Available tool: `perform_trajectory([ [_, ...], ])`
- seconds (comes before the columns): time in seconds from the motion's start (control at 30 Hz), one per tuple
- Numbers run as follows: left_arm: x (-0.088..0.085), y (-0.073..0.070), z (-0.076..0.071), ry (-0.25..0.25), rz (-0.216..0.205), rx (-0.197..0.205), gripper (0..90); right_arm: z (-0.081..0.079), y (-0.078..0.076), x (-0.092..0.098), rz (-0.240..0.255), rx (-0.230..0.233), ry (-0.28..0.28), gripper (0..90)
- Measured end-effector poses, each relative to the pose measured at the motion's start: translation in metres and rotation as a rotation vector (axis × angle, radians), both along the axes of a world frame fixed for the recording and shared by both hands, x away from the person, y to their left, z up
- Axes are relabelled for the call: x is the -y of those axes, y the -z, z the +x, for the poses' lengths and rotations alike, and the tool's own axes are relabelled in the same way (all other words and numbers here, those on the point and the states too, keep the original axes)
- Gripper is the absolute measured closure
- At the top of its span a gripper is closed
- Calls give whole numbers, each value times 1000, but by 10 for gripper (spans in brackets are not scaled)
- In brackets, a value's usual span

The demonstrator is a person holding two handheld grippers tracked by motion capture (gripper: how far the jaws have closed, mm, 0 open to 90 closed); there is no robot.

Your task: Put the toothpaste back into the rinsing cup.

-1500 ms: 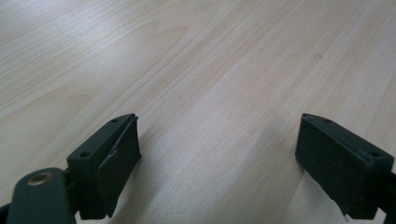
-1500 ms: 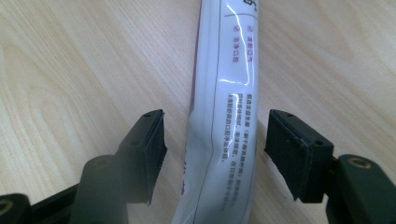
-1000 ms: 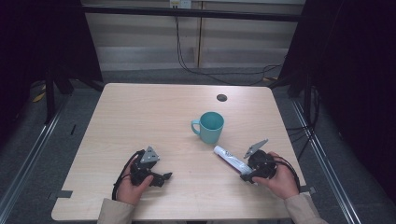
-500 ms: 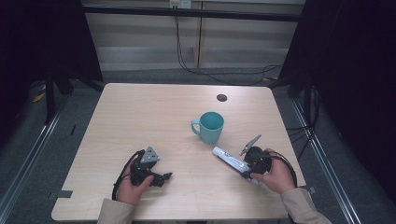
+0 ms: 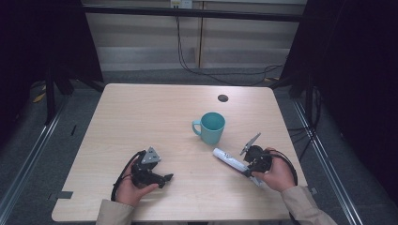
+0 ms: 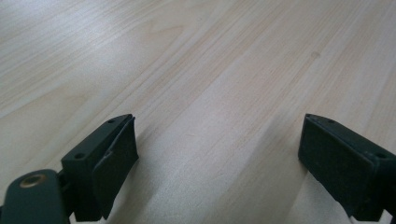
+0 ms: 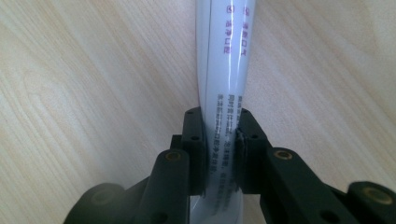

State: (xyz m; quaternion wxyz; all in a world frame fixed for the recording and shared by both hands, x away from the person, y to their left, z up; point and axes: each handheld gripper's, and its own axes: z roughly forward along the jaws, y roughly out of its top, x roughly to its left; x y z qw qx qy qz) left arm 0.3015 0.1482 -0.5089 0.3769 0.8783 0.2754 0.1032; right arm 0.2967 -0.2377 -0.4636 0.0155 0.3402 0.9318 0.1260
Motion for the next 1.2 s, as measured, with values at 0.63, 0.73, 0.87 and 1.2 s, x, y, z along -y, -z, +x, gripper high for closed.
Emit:
perform_trajectory([
  [0.63, 14, -22, 4, 92, 157, -10, 193, -4, -19, -12, 25, 24, -66, 770],
  [0.73, 25, -37, 5, 139, 180, 7, 206, -5, -22, -17, 38, 26, -92, 770],
  [0.87, 37, -46, 7, 179, 210, 4, 213, -5, -27, -23, 35, 34, -119, 769],
  [1.2, 70, -69, 10, 281, 292, 4, 235, -4, -32, -34, 44, 40, -159, 769],
])
